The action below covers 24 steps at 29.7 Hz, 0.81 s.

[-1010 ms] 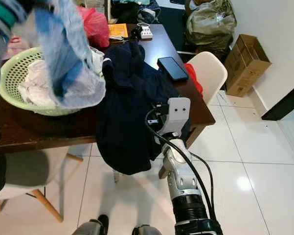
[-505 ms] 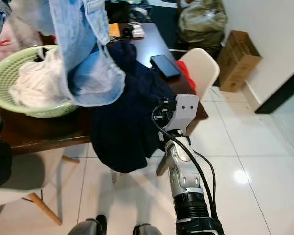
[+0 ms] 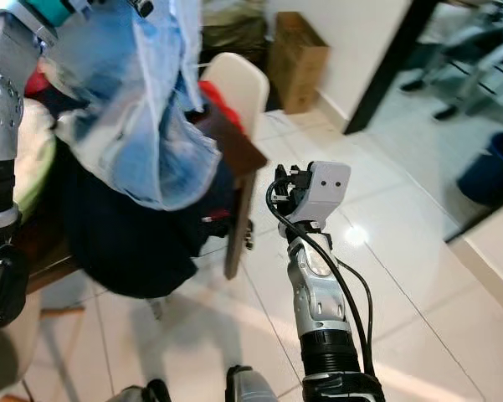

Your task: Hang hanger

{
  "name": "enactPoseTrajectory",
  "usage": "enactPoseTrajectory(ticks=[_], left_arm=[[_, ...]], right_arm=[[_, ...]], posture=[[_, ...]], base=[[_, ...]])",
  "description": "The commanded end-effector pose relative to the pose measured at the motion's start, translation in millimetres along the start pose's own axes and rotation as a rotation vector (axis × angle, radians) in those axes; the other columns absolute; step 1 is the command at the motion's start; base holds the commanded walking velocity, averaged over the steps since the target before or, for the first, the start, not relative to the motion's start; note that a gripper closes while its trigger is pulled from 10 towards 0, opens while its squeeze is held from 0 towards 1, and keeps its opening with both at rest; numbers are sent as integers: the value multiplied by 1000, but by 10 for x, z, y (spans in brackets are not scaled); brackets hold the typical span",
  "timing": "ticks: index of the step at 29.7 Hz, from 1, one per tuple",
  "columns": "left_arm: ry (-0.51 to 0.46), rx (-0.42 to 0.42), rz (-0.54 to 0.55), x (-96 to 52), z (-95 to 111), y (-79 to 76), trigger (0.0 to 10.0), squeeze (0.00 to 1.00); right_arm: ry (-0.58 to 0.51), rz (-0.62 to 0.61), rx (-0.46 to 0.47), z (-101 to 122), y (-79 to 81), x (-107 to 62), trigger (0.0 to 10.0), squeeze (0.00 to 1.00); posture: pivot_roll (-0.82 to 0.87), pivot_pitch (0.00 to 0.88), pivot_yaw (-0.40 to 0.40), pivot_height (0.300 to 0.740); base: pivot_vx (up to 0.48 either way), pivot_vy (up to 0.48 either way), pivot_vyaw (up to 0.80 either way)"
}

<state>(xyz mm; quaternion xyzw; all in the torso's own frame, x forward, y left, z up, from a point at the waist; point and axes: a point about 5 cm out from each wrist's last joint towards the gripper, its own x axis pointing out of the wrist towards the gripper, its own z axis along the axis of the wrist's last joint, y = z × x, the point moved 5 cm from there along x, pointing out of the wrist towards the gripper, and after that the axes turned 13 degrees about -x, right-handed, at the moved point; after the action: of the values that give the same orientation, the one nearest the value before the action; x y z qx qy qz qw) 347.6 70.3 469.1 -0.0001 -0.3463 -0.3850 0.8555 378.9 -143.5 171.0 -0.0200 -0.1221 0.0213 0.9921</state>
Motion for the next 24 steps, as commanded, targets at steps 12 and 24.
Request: enactPoseTrajectory(ticks=[12, 24], left_arm=[[54, 7, -149, 150, -291, -322, 10000, 0], [430, 15, 63, -446, -1708, -212, 10000, 0]], right_arm=[[53, -175, -71, -119, -368, -98, 10000, 0], [125, -288, -190, -278, -673, -235, 10000, 0]], posture=[[25, 30, 27, 740], [2, 31, 29, 740]], base=[[0, 0, -800], [0, 0, -800]])
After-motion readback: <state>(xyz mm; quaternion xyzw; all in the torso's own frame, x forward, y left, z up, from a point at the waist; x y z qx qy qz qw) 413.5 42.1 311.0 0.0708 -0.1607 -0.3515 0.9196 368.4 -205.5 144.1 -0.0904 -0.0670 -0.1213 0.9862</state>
